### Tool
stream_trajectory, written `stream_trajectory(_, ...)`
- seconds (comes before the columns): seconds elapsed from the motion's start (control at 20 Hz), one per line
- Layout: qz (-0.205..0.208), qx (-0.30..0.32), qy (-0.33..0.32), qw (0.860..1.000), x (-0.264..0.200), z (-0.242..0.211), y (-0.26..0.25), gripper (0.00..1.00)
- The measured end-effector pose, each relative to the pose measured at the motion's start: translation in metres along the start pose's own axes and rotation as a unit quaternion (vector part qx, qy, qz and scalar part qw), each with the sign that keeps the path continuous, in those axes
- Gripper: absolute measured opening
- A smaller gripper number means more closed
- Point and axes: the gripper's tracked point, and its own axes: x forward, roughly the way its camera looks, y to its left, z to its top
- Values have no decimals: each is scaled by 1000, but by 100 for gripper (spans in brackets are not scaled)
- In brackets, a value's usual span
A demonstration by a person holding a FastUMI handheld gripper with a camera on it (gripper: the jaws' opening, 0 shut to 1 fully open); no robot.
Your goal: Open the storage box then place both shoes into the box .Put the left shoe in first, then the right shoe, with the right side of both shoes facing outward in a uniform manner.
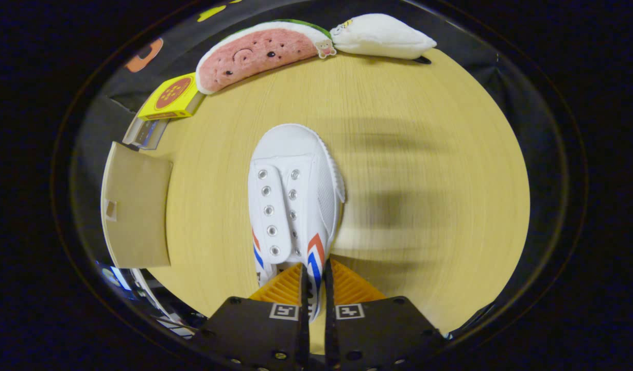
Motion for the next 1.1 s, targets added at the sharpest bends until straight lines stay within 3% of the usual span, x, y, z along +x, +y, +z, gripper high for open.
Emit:
stream_trajectory(0.1,5,8,-11,1000,-6,-7,-2,10)
stream_trajectory(0.15,2,32,-5,999,-7,-5,-2,0)
stream_trajectory(0.3,37,79,12,996,-17,-23,16,0)
stream_trajectory(0.55,107,80,-23,991,-73,-36,79,0)
stream_trajectory(0.9,135,49,-67,987,-147,-31,199,0)
stream_trajectory(1.1,142,25,-77,987,-158,-26,266,0)
